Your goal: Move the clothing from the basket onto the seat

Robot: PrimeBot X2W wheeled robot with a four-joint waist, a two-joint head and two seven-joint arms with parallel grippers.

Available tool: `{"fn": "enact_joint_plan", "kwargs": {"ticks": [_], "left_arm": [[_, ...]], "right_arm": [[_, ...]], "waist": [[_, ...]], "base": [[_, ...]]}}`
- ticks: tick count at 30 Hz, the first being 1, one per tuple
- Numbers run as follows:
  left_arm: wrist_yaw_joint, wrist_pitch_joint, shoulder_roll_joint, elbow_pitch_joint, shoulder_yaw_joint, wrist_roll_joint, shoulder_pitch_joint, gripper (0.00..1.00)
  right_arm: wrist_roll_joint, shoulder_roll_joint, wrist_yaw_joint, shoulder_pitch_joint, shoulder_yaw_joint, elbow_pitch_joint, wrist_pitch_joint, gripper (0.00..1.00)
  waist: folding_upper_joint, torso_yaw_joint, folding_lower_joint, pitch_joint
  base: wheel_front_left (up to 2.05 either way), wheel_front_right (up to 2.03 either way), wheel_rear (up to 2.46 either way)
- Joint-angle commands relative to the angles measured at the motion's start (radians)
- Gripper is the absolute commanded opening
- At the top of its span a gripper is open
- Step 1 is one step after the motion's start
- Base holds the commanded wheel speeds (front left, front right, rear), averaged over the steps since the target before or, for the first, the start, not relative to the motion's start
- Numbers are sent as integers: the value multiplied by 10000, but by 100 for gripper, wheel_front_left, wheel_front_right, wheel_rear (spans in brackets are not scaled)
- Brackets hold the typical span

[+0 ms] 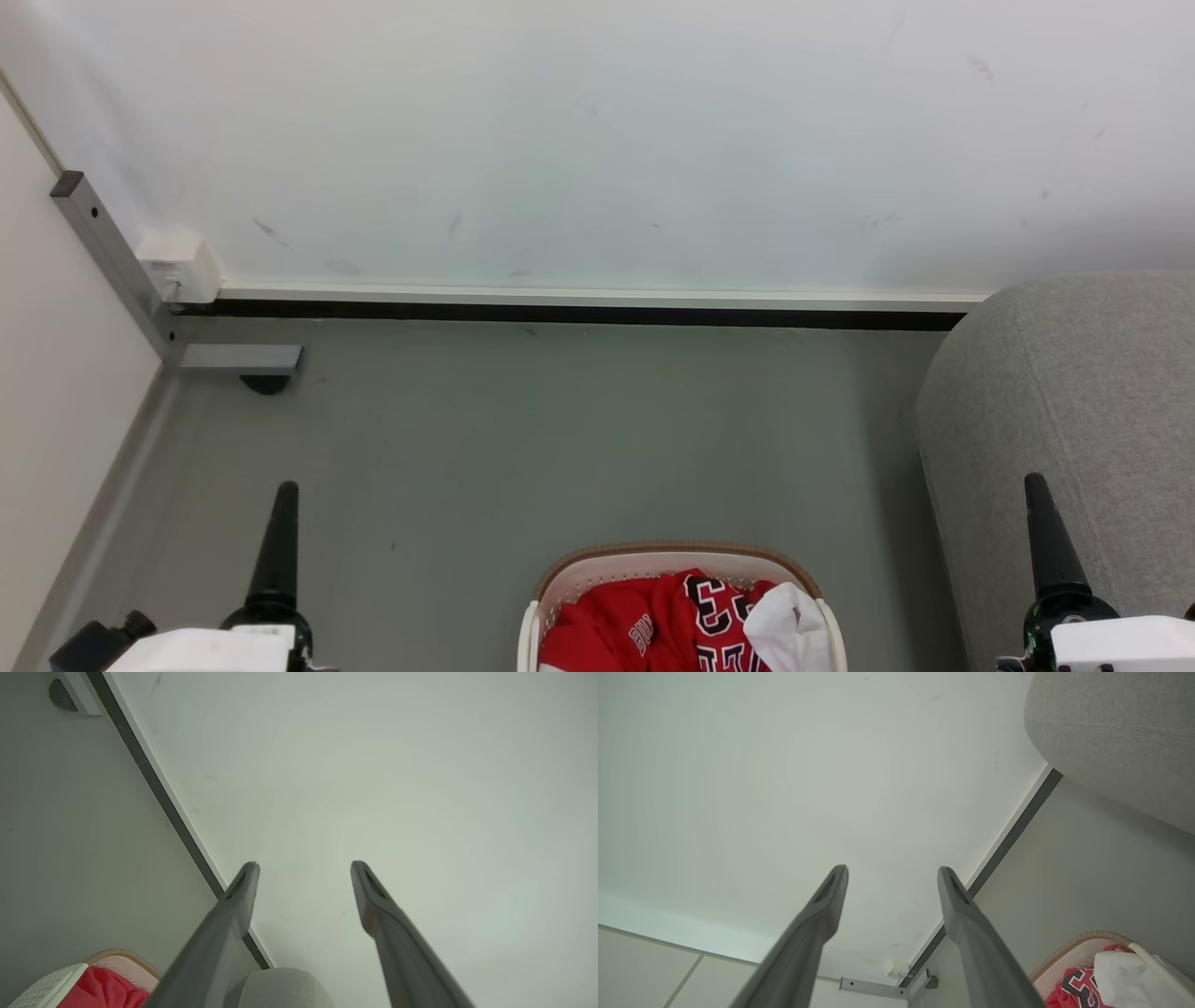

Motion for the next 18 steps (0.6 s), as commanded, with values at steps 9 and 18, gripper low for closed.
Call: {"fn": "enact_joint_plan", "kwargs": {"ticks": [9, 18], "left_arm": [[320, -388, 88, -422, -188, 2076, -28, 100], [689, -681, 100, -600, -521, 4163, 102, 100]], "right_arm": [[-2179, -117, -6, -223, 358, -239, -397, 100], [-4424, -125, -8, -247, 595, -98, -695, 100]], "waist": [[0, -39, 0, -20], [0, -61, 0, -88]], "base": [[0, 0, 0], [0, 0, 0]]}}
